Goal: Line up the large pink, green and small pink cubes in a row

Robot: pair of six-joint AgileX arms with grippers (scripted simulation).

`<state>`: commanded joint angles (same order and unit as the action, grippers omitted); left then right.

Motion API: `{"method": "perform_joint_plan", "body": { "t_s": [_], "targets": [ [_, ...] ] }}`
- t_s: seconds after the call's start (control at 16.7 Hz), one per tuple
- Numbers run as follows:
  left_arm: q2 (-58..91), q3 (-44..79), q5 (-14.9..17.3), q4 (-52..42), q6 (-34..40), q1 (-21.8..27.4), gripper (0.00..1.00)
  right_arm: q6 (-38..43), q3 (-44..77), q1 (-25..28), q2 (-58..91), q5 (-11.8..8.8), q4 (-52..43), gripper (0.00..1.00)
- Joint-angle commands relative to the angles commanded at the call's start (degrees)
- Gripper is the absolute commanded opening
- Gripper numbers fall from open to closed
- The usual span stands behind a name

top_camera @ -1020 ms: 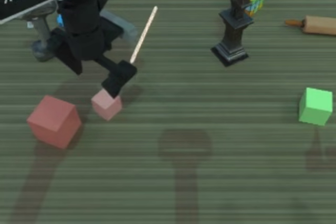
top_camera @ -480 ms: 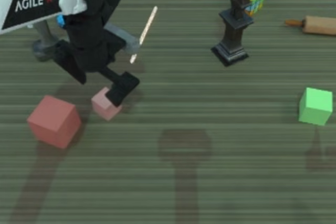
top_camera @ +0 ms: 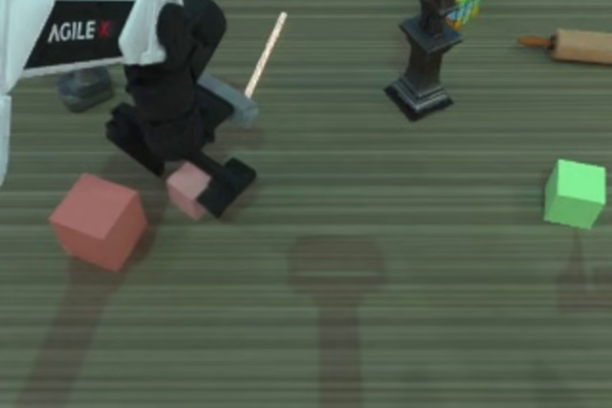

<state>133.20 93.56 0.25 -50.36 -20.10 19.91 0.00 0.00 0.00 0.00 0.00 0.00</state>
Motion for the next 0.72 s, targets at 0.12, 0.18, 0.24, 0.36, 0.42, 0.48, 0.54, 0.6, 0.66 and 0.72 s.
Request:
{"method": "perform_joint_plan", "body": {
  "t_s": [0.12,0.18,0.24,0.36,0.42,0.48,0.54,0.6,0.66,0.72],
  "targets": [
    [0.0,0.0,0.0,0.0,0.0,0.0,0.92,0.0,0.0,0.0,0.0,0.0,0.0,1.0],
    [0.0,0.0,0.0,0.0,0.0,0.0,0.85,0.0,0.0,0.0,0.0,0.0,0.0,1.0],
    [0.0,0.0,0.0,0.0,0.0,0.0,0.77,0.0,0.0,0.0,0.0,0.0,0.0,1.0],
    [0.0,0.0,0.0,0.0,0.0,0.0,0.62,0.0,0.0,0.0,0.0,0.0,0.0,1.0],
    [0.0,0.0,0.0,0.0,0.0,0.0,0.55,0.0,0.0,0.0,0.0,0.0,0.0,1.0],
    [0.0,0.0,0.0,0.0,0.0,0.0,0.47,0.0,0.0,0.0,0.0,0.0,0.0,1.0],
    [0.0,0.0,0.0,0.0,0.0,0.0,0.4,0.0,0.0,0.0,0.0,0.0,0.0,1.0],
    [0.0,0.0,0.0,0.0,0.0,0.0,0.32,0.0,0.0,0.0,0.0,0.0,0.0,1.0],
    [0.0,0.0,0.0,0.0,0.0,0.0,0.25,0.0,0.0,0.0,0.0,0.0,0.0,1.0],
    [0.0,0.0,0.0,0.0,0.0,0.0,0.17,0.0,0.0,0.0,0.0,0.0,0.0,1.0]
  ]
}}
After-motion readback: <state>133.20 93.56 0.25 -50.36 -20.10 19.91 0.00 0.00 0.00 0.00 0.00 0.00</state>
